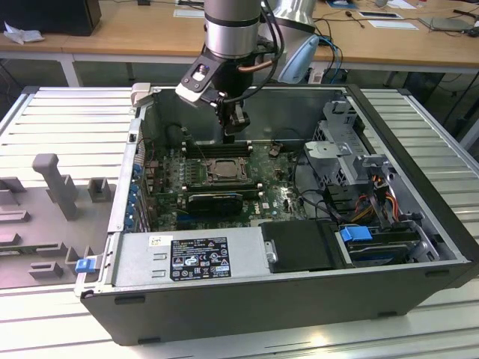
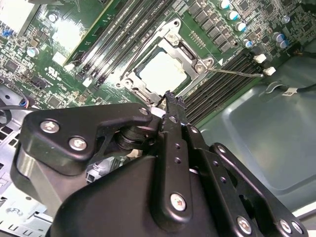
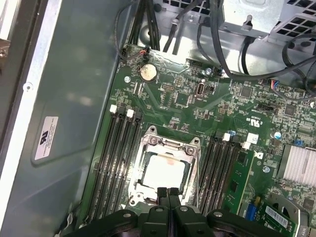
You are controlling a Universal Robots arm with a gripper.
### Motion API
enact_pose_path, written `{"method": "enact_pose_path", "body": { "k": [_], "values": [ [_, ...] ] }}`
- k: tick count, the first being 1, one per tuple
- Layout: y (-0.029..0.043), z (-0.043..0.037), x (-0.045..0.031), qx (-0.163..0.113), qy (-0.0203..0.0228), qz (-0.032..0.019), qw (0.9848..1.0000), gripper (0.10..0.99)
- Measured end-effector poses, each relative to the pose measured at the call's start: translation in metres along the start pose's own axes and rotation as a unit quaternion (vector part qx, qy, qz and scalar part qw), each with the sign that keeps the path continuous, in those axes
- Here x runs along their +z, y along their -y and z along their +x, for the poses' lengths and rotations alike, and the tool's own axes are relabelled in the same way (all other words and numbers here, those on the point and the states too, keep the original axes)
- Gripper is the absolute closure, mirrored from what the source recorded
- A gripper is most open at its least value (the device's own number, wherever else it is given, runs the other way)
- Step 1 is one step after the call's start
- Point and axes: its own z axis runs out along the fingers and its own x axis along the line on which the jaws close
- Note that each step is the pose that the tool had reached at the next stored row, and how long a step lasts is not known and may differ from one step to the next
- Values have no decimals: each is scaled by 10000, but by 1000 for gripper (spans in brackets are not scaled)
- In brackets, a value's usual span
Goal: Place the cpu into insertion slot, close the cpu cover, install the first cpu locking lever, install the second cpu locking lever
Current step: 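Install the first cpu locking lever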
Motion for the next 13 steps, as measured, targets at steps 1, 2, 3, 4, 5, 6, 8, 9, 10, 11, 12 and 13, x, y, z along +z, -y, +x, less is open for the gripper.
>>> {"method": "enact_pose_path", "body": {
  "k": [1, 2, 3, 4, 5, 6, 8, 9, 10, 11, 12, 13],
  "values": [
    [0, 0, 0, -20, -1, 0, 10000, 980],
    [0, 0, 0, -36, -1, 1, 10000, 980],
    [0, 0, 0, -55, -1, 1, 10000, 980],
    [0, 0, 0, -74, -2, 2, 10000, 980],
    [0, 0, 0, -94, -2, 2, 10000, 980],
    [0, 0, 0, -111, -2, 2, 9999, 980],
    [0, 0, 0, -149, -3, 3, 9999, 980],
    [0, 0, 0, -179, -4, 4, 9998, 980],
    [0, 0, 0, -205, -5, 4, 9998, 980],
    [0, 0, 0, -225, -5, 5, 9997, 980],
    [0, 0, 0, -244, -5, 5, 9997, 980],
    [0, 0, 0, -261, -6, 6, 9997, 980]
  ]
}}
